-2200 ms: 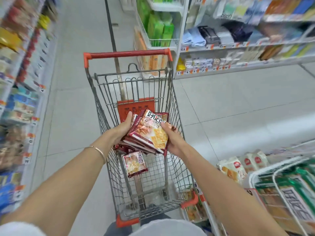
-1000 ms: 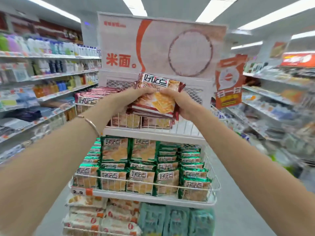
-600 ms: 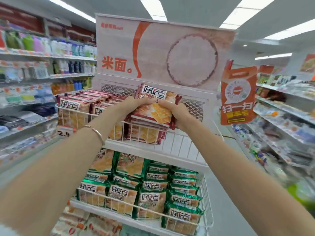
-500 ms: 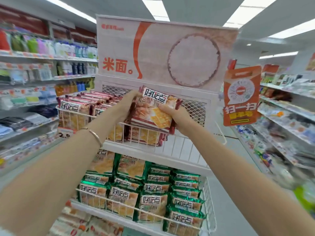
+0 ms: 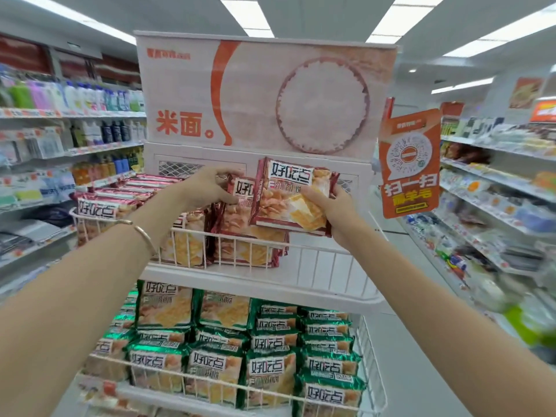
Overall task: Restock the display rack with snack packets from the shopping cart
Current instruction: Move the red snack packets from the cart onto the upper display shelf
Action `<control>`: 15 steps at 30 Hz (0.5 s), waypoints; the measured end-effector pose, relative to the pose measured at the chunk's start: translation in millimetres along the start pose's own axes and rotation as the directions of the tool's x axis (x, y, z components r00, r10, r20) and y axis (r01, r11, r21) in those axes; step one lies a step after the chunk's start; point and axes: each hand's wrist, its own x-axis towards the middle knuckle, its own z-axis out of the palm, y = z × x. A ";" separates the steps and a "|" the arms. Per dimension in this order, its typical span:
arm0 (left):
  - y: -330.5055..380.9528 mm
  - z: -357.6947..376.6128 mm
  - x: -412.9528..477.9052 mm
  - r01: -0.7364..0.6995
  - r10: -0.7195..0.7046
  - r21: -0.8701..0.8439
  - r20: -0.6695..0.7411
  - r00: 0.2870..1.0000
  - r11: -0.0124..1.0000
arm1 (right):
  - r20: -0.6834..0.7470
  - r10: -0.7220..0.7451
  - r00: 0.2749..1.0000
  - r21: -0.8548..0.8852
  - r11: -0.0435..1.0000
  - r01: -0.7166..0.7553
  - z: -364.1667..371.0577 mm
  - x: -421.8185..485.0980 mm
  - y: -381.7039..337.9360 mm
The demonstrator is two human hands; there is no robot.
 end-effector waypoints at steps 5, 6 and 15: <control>0.3 -12.7 -7.8 -0.087 0.036 0.441 0.121 0.992 0.893 | -0.170 0.030 0.985 0.270 0.963 0.017 -40.8 8.3 -28.0; 4.5 -14.2 -10.2 -0.089 0.004 0.560 0.151 0.988 0.824 | -0.205 0.033 0.978 0.277 0.961 0.025 -46.5 8.8 -32.3; 18.7 57.7 -4.8 -0.208 0.034 0.816 0.225 0.974 0.539 | -0.341 0.048 0.939 0.214 0.976 0.028 -47.4 20.2 -26.0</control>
